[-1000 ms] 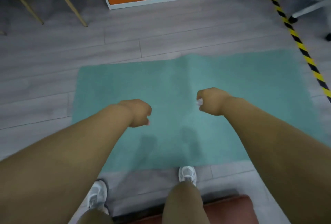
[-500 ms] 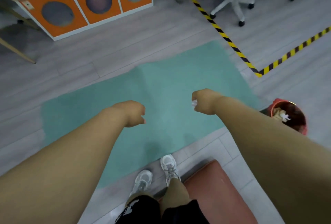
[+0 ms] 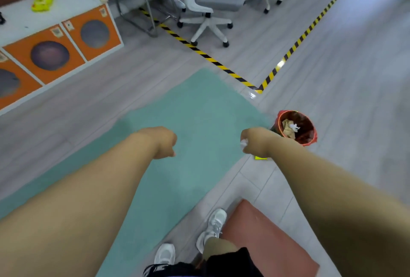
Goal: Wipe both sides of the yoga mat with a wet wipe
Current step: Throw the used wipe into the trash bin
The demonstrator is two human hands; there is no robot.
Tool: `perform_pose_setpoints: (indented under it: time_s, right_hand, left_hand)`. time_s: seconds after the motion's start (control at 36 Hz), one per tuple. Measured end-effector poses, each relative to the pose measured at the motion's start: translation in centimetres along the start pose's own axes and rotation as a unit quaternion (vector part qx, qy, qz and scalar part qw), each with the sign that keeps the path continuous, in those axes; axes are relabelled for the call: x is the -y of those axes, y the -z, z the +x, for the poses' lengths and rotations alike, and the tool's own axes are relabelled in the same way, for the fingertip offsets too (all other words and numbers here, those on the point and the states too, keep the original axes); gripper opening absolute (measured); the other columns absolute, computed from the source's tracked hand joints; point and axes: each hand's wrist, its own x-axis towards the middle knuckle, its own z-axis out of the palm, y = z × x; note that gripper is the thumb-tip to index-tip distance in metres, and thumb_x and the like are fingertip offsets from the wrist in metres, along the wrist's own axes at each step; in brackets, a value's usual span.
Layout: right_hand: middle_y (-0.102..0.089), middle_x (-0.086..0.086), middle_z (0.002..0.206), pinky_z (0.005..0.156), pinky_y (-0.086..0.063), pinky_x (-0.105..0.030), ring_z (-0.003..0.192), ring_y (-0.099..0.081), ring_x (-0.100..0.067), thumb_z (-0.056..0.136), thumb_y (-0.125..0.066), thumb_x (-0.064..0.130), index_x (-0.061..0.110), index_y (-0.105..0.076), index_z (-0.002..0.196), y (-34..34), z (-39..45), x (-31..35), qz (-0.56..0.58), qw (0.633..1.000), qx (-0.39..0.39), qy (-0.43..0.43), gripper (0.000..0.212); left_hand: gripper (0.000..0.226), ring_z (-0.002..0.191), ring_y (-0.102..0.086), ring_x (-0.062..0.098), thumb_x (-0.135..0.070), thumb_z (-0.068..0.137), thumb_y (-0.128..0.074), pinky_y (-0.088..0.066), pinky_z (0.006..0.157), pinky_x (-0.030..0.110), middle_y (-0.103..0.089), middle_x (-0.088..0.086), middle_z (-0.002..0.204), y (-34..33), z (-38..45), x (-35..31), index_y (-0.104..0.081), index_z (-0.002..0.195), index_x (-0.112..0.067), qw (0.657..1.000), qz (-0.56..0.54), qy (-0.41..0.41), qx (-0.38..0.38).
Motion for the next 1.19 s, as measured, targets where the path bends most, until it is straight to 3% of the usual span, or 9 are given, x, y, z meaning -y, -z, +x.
perform_pose_setpoints:
  time_s: [0.11,0.19,0.31,0.36,0.53,0.64,0.83,0.97,1.19]
  right_hand:
    - [-0.058,-0.009,0.12,0.082,-0.038,-0.027,0.112,-0.052,-0.028,0.093,-0.048,0.022,0.01,-0.054,0.119,1.0,-0.2,-4.7,0.013,0.999,-0.002,-0.03,0.03]
    - [-0.057,-0.003,0.097,0.074,-0.033,-0.025,0.103,-0.053,-0.026,0.095,-0.045,0.025,0.013,-0.055,0.109,1.8,-0.3,-7.8,0.013,0.998,0.007,-0.057,0.021]
    - [-0.051,-0.015,0.115,0.084,-0.043,-0.027,0.107,-0.052,-0.03,0.09,-0.051,0.019,0.01,-0.053,0.118,2.3,-0.2,-10.7,0.036,0.993,0.006,-0.111,0.03]
    - [-0.051,-0.016,0.123,0.08,-0.043,-0.026,0.105,-0.054,-0.029,0.09,-0.05,0.018,0.008,-0.053,0.119,2.2,-0.3,-11.9,0.037,0.991,-0.006,-0.128,0.031]
    - [-0.053,-0.01,0.126,0.08,-0.043,-0.031,0.108,-0.053,-0.028,0.092,-0.05,0.023,0.013,-0.053,0.125,1.7,-1.2,-14.9,0.069,0.98,-0.034,-0.186,0.035]
    - [-0.058,-0.011,0.117,0.073,-0.042,-0.03,0.101,-0.056,-0.027,0.09,-0.05,0.02,0.011,-0.055,0.116,1.3,-1.7,-16.4,0.059,0.975,-0.019,-0.214,0.028]
    - [-0.057,-0.012,0.118,0.082,-0.046,-0.032,0.104,-0.055,-0.027,0.092,-0.051,0.017,0.007,-0.055,0.12,1.7,-1.4,-20.2,0.083,0.968,-0.037,-0.235,0.03]
    - [-0.045,-0.015,0.119,0.091,-0.046,-0.038,0.105,-0.052,-0.029,0.09,-0.05,0.017,0.008,-0.055,0.121,0.8,-0.2,-24.7,0.131,0.957,-0.07,-0.248,0.032]
    - [-0.052,-0.011,0.121,0.085,-0.047,-0.036,0.105,-0.054,-0.029,0.09,-0.057,0.029,0.013,-0.047,0.127,0.2,3.9,-34.2,0.152,0.954,-0.072,-0.247,0.042]
  left_hand:
    - [0.043,0.126,-0.045,0.025,-0.039,0.095,-0.05,-0.038,0.099,0.033,-0.047,0.005,0.138,3.2,2.6,-3.7,-0.048,0.134,-0.021,1.0,0.004,-0.025,-0.009]
    - [0.044,0.126,-0.045,0.024,-0.038,0.095,-0.05,-0.038,0.099,0.031,-0.048,0.005,0.138,5.4,4.9,-6.4,-0.047,0.135,-0.02,0.998,-0.001,-0.053,-0.02]
    - [0.043,0.125,-0.045,0.022,-0.039,0.095,-0.051,-0.038,0.096,0.03,-0.05,0.002,0.136,7.2,7.2,-8.7,-0.048,0.135,-0.022,0.997,0.006,-0.079,-0.02]
    - [0.043,0.124,-0.047,0.022,-0.04,0.095,-0.052,-0.039,0.095,0.029,-0.05,0.002,0.136,7.7,8.2,-9.3,-0.048,0.134,-0.023,0.996,0.021,-0.089,-0.021]
    - [0.042,0.126,-0.046,0.024,-0.039,0.096,-0.05,-0.039,0.098,0.031,-0.047,0.005,0.138,9.2,10.7,-10.4,-0.048,0.133,-0.021,0.99,0.081,-0.115,-0.019]
    - [0.043,0.126,-0.045,0.024,-0.039,0.095,-0.051,-0.038,0.097,0.029,-0.046,0.005,0.139,9.8,11.6,-12.1,-0.048,0.134,-0.021,0.987,0.09,-0.131,-0.011]
    - [0.043,0.126,-0.045,0.024,-0.038,0.096,-0.05,-0.038,0.097,0.029,-0.047,0.006,0.138,12.0,13.7,-15.9,-0.047,0.134,-0.02,0.983,0.11,-0.149,-0.003]
    - [0.042,0.124,-0.046,0.025,-0.039,0.096,-0.05,-0.039,0.096,0.029,-0.048,0.006,0.137,13.1,16.1,-19.7,-0.048,0.134,-0.02,0.98,0.117,-0.159,0.009]
    - [0.041,0.123,-0.048,0.026,-0.039,0.095,-0.051,-0.04,0.098,0.031,-0.048,0.007,0.136,14.2,22.4,-27.6,-0.051,0.131,-0.021,0.983,0.113,-0.139,0.044]
